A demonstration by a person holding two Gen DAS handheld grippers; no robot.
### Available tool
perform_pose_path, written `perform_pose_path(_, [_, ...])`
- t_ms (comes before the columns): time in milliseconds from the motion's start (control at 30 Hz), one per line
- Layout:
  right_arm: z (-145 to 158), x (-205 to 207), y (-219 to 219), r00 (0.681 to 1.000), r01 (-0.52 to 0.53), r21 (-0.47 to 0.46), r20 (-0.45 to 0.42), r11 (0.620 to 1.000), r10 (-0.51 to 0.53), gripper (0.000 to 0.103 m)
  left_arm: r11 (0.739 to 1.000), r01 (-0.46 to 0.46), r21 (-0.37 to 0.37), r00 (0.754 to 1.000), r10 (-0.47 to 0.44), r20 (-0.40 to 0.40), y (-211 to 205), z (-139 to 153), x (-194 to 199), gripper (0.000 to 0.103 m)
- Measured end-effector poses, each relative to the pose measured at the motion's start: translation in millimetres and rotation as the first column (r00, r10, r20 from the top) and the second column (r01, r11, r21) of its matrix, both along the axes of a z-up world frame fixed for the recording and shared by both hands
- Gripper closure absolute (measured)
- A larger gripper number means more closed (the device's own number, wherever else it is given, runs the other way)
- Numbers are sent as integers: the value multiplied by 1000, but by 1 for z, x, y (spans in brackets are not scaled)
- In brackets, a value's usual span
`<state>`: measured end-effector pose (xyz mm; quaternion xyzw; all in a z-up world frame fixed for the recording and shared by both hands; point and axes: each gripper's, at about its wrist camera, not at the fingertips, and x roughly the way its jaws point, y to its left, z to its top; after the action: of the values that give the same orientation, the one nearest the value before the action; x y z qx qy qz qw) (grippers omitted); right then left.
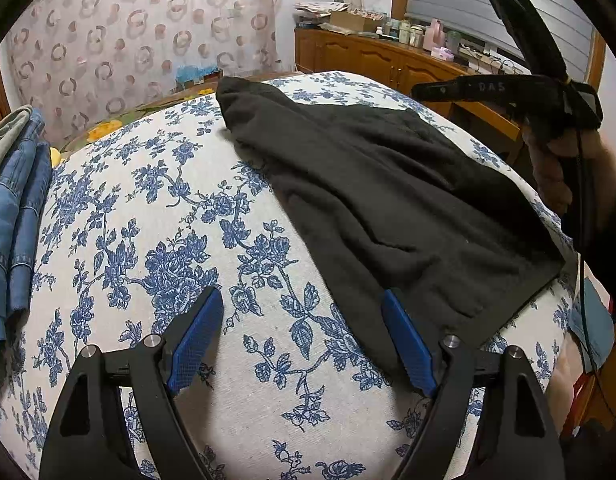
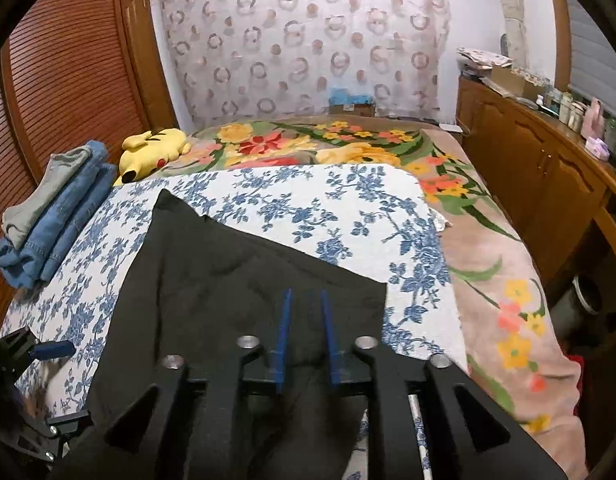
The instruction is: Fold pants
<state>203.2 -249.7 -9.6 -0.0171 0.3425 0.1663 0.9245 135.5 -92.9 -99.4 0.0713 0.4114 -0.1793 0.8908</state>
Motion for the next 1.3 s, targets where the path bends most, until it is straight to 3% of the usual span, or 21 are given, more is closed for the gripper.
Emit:
perform_pose_path(67, [-3,2,-2,1000,0,-10,-15,1000,-1,65,1000,0,-1,1000,0,0,1,0,0,20])
perform_pose_path(300, [-18,13,5,997,-33,-29,-75,999,31,65,1000,0,-1,1000,0,0,0,0,0,20])
perform_pose_path(467, [-29,22,18,994,-49,-94,-102,994,39,65,1000,0,-2,1000,0,-1,0,0,0,20])
perform_pose_path(600, [-26,28,17,993,-42,-102,-110,994,31,74,1000,0,-2,1000,0,0,0,0,0,20])
perform_pose_path(733, [-24,30,19,991,-70,-118,-120,991,56,94,1000,0,-2,1000,0,0,0,0,0,20])
perform_pose_path(1033, [5,13,14,998,-30,-94,45,995,35,99,1000,-12,-11,1000,12,1,3,1,0,20])
perform_pose_path(1300, [0,18,15,998,18,-147,57,989,-10,99,995,-65,-76,998,65,2,18,3,1,20])
